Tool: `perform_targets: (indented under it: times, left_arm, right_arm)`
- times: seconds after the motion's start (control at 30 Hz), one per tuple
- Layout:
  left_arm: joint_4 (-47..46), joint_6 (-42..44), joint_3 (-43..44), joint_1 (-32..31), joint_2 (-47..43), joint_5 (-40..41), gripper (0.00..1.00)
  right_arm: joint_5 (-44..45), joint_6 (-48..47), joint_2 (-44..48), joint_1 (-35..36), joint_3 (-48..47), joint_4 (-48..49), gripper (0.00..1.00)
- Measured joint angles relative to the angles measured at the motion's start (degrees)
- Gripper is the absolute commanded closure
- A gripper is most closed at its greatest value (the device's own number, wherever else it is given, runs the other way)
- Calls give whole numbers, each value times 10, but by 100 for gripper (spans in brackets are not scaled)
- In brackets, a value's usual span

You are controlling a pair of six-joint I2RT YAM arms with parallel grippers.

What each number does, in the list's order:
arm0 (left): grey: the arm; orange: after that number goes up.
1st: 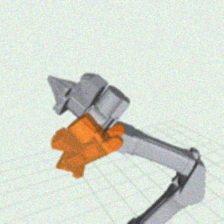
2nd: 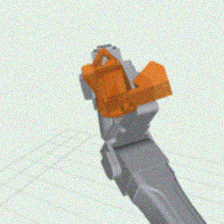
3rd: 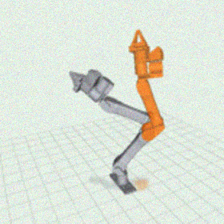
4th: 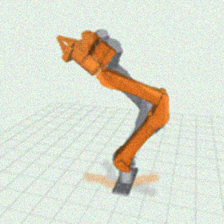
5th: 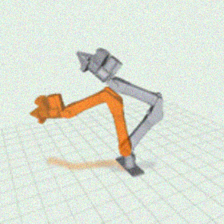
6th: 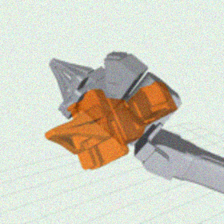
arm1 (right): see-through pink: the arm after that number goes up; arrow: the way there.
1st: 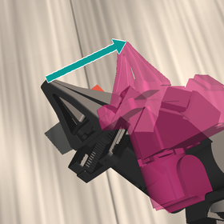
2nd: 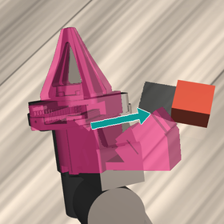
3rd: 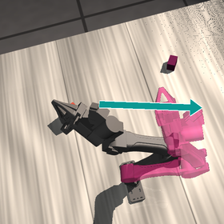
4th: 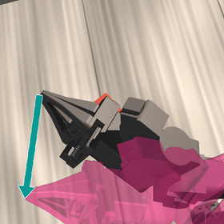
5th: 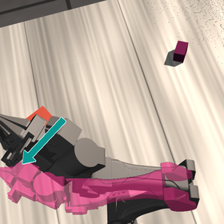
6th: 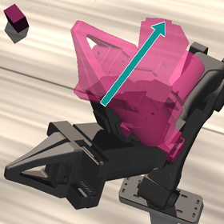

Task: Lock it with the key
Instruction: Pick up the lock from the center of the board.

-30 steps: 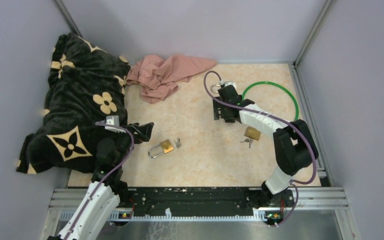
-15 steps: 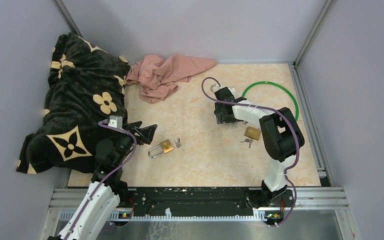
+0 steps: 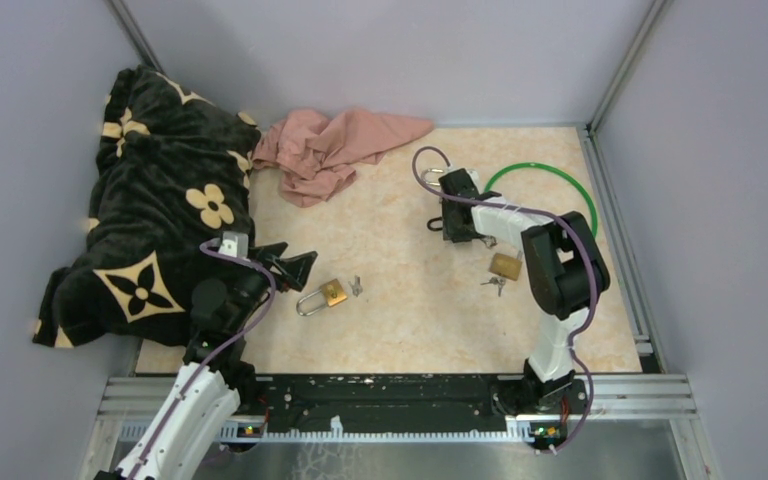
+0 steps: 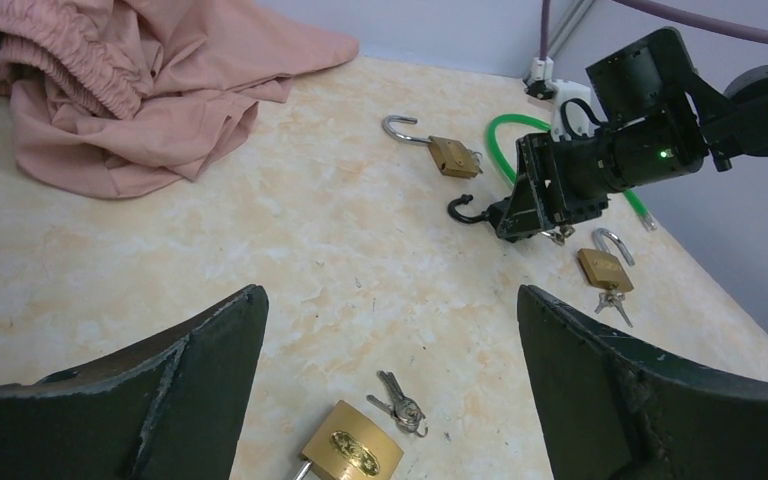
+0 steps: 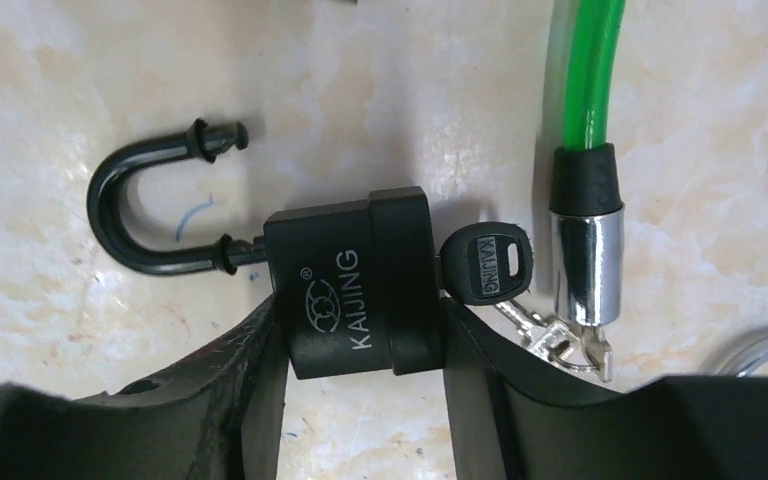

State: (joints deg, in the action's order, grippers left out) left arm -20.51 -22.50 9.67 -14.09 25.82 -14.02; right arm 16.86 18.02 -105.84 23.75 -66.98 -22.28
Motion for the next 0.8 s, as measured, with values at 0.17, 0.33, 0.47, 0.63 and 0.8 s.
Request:
perform_targets:
  times: [0.17,0.33,0.47,0.63,0.8]
  left_arm:
    - [-17,23,0,0,1,-36,9]
    - [-31,111,4,0,15,-141,13]
    - [37,296,50,-24,56,-258,17]
    - [169,570,112,-127,130,-273,10]
    - [205,686,125,-200,259,-244,18]
  right_arm:
    - [-7,-11,-5,-3,-7,5,100]
    - [-38,-37,12,-7,19,37,100]
    - [-122,-55,82,-8,93,52,100]
    - [-226,-55,184,36,167,71,100]
    - [-307,-17,212,133,214,146,100]
